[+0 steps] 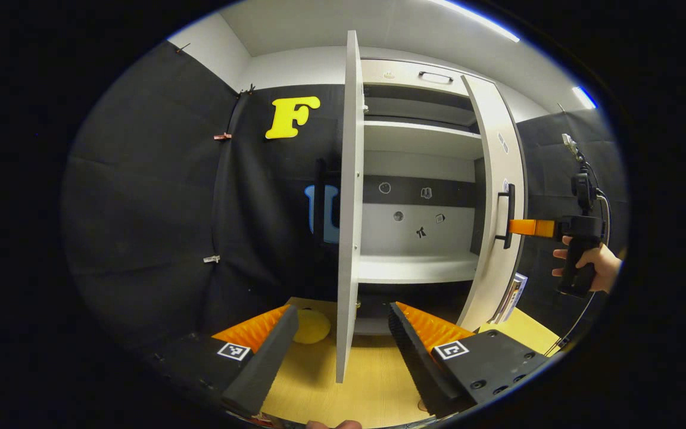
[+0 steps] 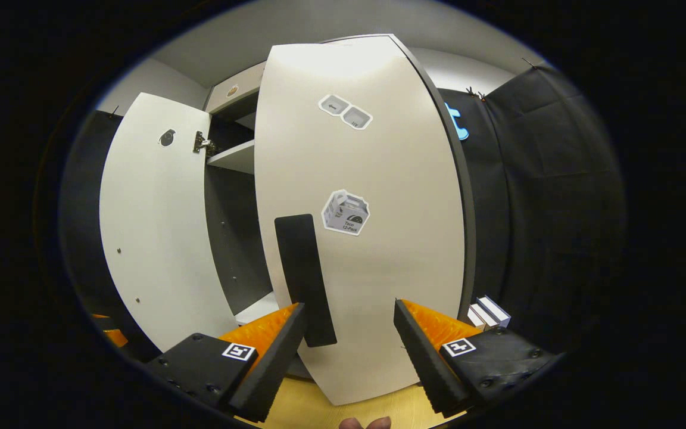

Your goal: Grasp the bottle in the cabinet with the left hand and place it on the coaster, then close the right door with the right hand and the left door with the left hand.

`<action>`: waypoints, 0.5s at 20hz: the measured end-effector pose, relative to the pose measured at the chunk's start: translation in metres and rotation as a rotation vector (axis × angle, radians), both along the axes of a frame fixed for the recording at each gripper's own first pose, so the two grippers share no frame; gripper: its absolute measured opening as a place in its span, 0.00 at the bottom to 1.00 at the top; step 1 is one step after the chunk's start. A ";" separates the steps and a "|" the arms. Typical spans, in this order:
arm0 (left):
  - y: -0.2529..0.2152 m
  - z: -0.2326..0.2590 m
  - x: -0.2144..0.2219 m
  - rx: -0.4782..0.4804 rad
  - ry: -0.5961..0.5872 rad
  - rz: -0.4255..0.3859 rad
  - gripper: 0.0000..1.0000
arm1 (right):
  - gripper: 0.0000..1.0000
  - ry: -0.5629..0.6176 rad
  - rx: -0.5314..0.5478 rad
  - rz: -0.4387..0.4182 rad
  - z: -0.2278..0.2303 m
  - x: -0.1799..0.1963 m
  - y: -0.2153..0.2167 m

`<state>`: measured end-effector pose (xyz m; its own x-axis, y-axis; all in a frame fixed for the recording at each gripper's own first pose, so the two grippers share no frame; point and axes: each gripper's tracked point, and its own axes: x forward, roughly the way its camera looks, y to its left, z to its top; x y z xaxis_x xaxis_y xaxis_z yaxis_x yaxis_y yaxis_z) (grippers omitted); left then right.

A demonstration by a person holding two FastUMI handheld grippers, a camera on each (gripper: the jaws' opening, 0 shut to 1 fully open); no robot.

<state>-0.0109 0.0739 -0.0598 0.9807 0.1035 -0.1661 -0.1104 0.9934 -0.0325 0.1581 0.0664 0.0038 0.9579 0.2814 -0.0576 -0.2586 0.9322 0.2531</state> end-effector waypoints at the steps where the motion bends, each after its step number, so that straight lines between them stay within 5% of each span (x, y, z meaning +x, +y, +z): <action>1: 0.001 0.002 0.000 -0.001 -0.004 0.001 0.96 | 0.98 0.000 0.000 -0.002 -0.001 0.001 0.002; 10: 0.041 0.026 0.006 0.021 -0.044 0.042 0.96 | 0.98 -0.038 -0.029 -0.088 0.011 -0.023 -0.027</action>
